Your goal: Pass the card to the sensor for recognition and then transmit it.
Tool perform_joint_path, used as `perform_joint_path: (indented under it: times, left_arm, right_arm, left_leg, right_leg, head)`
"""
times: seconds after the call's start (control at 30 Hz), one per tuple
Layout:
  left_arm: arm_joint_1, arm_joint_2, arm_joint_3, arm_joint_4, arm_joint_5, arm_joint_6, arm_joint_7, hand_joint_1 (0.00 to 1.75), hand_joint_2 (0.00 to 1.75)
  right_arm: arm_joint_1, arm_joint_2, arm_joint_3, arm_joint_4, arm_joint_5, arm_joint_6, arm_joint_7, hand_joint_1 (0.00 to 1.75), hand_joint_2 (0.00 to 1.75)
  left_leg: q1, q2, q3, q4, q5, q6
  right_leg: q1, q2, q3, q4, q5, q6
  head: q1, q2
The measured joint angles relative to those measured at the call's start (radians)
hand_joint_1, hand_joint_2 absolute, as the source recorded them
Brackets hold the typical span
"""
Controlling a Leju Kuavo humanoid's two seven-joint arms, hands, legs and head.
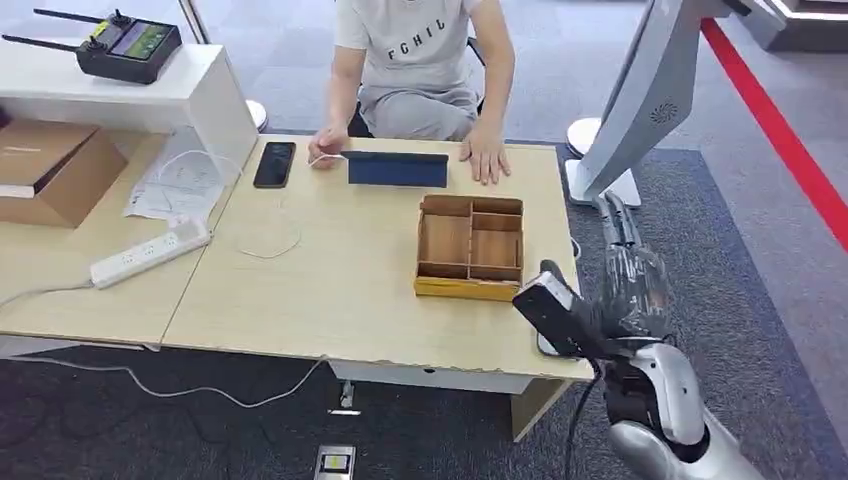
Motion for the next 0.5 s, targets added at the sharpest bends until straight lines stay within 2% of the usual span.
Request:
perform_joint_path:
  times: [0.1, 0.13, 0.27, 0.5]
  left_arm:
    - [0.0, -0.008, 0.003, 0.0, 0.011, 0.011, -0.01, 0.0, 0.0]
    - [0.0, -0.011, 0.006, 0.0, 0.012, 0.015, -0.01, 0.0, 0.0]
    - [-0.001, -0.02, 0.008, 0.0, 0.014, 0.017, -0.006, 0.0, 0.0]
    - [-0.003, -0.026, 0.008, 0.0, 0.011, 0.003, -0.002, 0.0, 0.0]
  right_arm:
    - [0.03, 0.024, 0.014, -0.044, 0.006, 0.005, -0.013, 0.0, 0.0]
    - [0.038, 0.034, 0.02, -0.052, 0.004, 0.004, -0.019, 0.0, 1.75]
    - [0.055, 0.087, 0.069, -0.043, 0.018, 0.015, -0.029, 0.0, 1.75]
    - [0.049, 0.179, 0.12, 0.074, 0.111, 0.056, 0.0, 0.0, 1.75]
  left_leg:
    - [0.0, 0.0, 0.0, 0.0, 0.0, 0.0]
    - [0.0, 0.0, 0.0, 0.0, 0.0, 0.0]
    - [0.0, 0.0, 0.0, 0.0, 0.0, 0.0]
    - [0.001, 0.0, 0.0, 0.0, 0.0, -0.001]
  right_leg:
    - [0.0, 0.0, 0.0, 0.0, 0.0, 0.0]
    - [0.0, 0.0, 0.0, 0.0, 0.0, 0.0]
    - [0.0, 0.0, 0.0, 0.0, 0.0, 0.0]
    - [0.001, 0.0, 0.0, 0.0, 0.0, 0.0]
  head:
    - [0.0, 0.0]
    - [0.0, 0.0]
    - [0.0, 0.0]
    - [0.0, 0.0]
